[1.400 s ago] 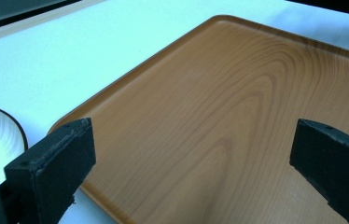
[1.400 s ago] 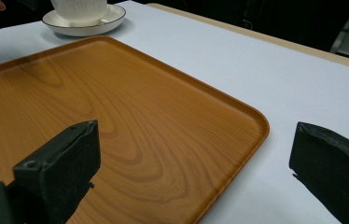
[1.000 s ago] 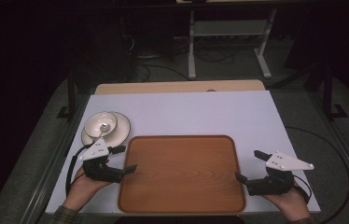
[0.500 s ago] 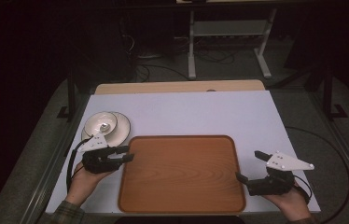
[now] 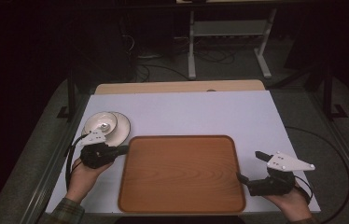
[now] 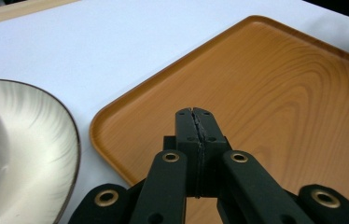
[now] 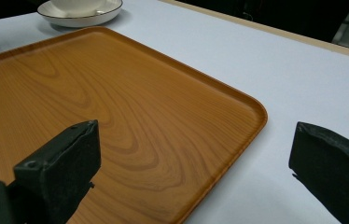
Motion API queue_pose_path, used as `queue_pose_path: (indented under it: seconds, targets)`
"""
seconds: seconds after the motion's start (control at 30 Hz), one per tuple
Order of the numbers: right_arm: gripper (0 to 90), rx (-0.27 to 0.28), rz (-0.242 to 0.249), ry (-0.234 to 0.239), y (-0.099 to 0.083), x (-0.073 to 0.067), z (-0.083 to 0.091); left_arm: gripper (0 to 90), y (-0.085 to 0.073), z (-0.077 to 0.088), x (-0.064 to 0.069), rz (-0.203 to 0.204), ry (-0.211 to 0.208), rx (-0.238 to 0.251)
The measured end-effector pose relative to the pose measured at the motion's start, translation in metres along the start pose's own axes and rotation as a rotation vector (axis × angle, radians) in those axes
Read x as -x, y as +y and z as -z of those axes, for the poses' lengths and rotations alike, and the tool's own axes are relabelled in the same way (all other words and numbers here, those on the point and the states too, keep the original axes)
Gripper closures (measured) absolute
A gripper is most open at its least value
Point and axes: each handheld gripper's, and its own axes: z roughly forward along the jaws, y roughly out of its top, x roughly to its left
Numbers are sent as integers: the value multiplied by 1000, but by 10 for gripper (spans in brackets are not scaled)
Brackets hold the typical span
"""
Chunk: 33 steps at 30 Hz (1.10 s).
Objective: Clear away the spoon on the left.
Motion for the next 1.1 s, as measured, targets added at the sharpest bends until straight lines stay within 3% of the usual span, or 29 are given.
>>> queue_pose_path:
  seconds: [1.1]
  targets:
    - [17,-2,1,-2,-1,2,1,895,-12,19,-25,44,103,-1]
